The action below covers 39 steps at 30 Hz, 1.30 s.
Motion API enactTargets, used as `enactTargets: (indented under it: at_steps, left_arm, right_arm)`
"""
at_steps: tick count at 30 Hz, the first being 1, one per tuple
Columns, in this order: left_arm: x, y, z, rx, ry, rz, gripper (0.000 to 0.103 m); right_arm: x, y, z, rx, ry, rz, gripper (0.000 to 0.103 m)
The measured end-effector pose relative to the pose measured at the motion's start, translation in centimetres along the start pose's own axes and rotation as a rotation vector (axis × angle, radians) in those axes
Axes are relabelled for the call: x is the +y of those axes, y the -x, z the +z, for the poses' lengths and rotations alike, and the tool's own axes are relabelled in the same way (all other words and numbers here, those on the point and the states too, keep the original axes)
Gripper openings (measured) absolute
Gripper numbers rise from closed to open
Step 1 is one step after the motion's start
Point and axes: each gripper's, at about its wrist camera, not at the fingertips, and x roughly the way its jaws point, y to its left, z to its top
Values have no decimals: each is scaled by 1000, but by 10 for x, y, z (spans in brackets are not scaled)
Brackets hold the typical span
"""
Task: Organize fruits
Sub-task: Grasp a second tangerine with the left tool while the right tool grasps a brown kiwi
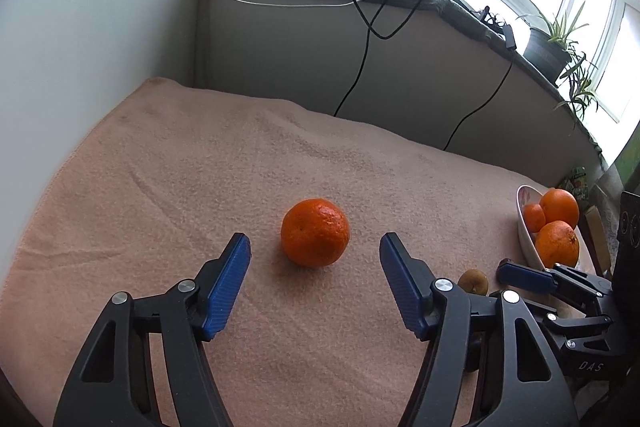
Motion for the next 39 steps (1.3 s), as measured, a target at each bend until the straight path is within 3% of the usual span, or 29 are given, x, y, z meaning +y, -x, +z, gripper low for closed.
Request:
enactTargets:
  at_steps: [18,25,39]
  left_arm:
    - [3,-19,6,57,14,-12,54]
    - [4,-25,10,69,17,-24,40]
    - [-4,-15,7,40,8,-31,38]
  right_arm:
    - [-4,-22,4,66,-4,-11,42]
    - [-3,-23,3,71,-3,-8,32]
    - [-3,-12,1,36,-13,-7,32]
